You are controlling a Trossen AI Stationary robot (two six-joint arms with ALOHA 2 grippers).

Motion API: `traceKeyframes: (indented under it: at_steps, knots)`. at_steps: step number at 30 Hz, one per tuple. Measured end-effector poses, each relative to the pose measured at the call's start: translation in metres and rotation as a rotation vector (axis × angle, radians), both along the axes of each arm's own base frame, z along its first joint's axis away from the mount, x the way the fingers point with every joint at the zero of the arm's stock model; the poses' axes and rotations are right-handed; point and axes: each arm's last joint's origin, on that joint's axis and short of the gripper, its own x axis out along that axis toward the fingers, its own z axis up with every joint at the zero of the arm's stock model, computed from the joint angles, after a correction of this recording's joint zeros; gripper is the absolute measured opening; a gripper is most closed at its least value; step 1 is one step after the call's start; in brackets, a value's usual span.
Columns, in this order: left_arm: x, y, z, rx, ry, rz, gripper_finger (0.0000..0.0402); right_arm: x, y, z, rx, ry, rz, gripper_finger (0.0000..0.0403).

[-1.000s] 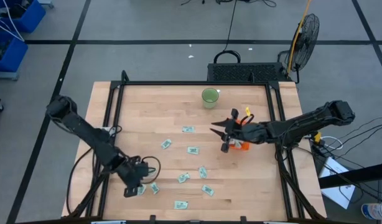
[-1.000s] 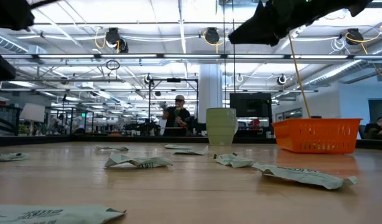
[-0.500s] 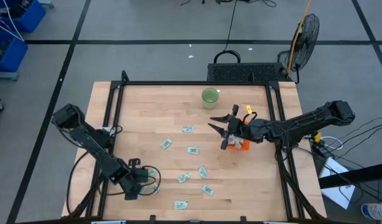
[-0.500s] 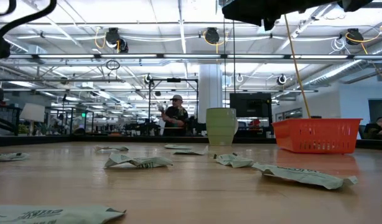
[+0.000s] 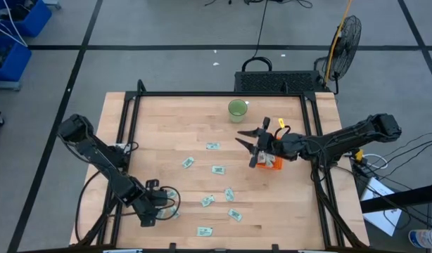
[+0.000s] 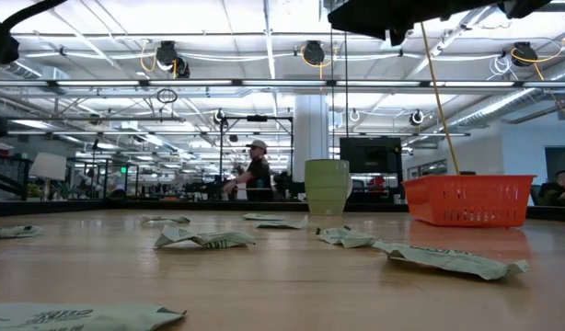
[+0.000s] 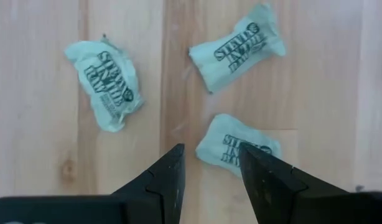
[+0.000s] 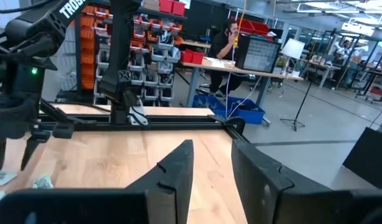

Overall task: Pick and place Stevia / Truvia into bins
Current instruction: Put the light green packet into the orange basket

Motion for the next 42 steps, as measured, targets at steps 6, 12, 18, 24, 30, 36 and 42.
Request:
traceKeyframes:
  at_steps: [6, 12, 18, 24, 30, 36, 42]
  knots:
    - [0.001, -0.001, -0.004, 0.026, -0.001, -0.013, 0.0157, 0.000, 0.000, -0.004, 0.034, 0.024, -0.002, 0.0102]
    - [0.005, -0.005, -0.016, 0.047, 0.009, -0.060, 0.0156, -0.001, 0.000, -0.008, 0.069, 0.057, -0.006, 0.0102]
    - [0.005, -0.006, -0.019, 0.074, 0.009, -0.099, 0.0105, -0.001, 0.000, -0.010, 0.097, 0.069, -0.010, 0.0102]
    - [0.009, -0.004, -0.017, 0.059, -0.003, -0.124, 0.0014, 0.001, 0.000, -0.013, 0.118, 0.067, -0.012, 0.0102]
    - [0.014, 0.011, 0.004, 0.033, -0.070, -0.076, 0.0019, 0.015, -0.002, -0.030, 0.187, 0.069, -0.039, 0.0102]
    - [0.019, 0.039, 0.039, 0.067, -0.246, -0.009, 0.0013, 0.038, -0.016, -0.051, 0.308, -0.025, -0.091, 0.0102]
    - [0.028, 0.069, 0.060, 0.318, -0.443, 0.013, 0.0016, 0.058, -0.029, -0.070, 0.497, -0.085, 0.131, 0.0102]
